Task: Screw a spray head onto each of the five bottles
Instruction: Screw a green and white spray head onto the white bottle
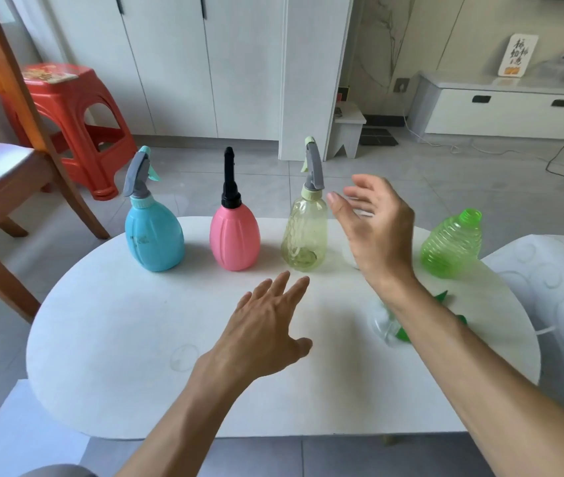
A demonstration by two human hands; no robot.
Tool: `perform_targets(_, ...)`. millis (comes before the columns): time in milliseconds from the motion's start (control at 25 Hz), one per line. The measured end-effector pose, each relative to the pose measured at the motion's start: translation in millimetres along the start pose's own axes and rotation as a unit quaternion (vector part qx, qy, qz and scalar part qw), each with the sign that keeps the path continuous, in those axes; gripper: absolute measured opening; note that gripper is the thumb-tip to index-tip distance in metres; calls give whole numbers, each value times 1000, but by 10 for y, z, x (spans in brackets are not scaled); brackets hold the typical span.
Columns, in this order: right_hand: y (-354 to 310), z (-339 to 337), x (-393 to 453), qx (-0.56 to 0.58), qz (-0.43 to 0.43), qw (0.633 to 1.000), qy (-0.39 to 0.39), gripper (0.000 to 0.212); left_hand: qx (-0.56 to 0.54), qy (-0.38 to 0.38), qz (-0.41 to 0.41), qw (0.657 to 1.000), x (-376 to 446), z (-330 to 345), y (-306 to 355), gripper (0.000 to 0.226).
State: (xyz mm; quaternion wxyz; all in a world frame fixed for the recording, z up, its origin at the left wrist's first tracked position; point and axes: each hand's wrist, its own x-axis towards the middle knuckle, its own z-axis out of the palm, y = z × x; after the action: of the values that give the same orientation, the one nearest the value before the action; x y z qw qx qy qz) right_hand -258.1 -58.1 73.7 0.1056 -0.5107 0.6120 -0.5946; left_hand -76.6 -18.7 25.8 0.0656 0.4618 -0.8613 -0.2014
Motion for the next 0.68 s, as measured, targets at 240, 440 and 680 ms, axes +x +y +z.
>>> perform_targets(240, 339, -939, -356, -107, 46, 993, 17, 15, -54, 71, 46, 995, 104, 79, 197, 90)
perform_targets(440, 634, -1028, -196, -102, 140, 984, -36, 45, -80, 106, 56, 990, 212, 186, 446, 88)
perform_targets(680, 790, -595, -46, -90, 193, 973, -88, 96, -111, 138, 79, 981, 283, 314, 650, 92)
